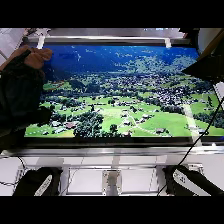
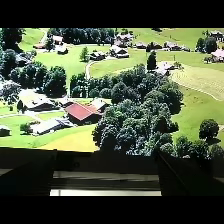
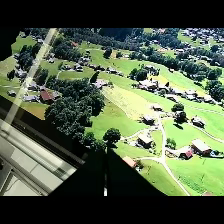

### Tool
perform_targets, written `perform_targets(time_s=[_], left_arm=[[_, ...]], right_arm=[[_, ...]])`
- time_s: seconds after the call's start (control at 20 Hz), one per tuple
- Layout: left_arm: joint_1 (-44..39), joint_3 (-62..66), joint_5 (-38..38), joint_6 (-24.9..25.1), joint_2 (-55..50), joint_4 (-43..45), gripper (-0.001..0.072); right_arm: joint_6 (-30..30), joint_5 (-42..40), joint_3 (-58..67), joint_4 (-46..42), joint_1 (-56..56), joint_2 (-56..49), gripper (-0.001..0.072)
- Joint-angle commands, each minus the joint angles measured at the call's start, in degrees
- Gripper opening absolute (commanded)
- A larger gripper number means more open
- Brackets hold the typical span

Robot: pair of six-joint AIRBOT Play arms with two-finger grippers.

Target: Fold the clothes and pants, and hang the long-sleeved shirts on hangers.

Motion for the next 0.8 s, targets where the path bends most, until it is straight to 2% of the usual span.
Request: perform_targets(time_s=[0.0, 0.35, 0.5, 0.75], left_arm=[[0.0, -0.1, 0.0, 0.0, 0.0, 0.0, 0.0714], [0.0, -0.1, 0.0, 0.0, 0.0, 0.0, 0.0714], [0.0, -0.2, 4.5, 0.0, -0.3, 0.9, 0.0714], [0.0, -0.2, 5.8, 0.0, -1.5, 0.9, 0.0714]], right_arm=[[0.0, 0.0, 0.1, 0.0, 0.0, 0.0, 0.0036], [0.0, 0.0, 0.0, 0.0, 0.0, 0.0, 0.0037], [0.0, 0.0, 0.0, 0.0, 0.0, 0.0, 0.0037], [0.0, -0.5, 0.0, 0.0, 0.0, 0.0, 0.0037]])
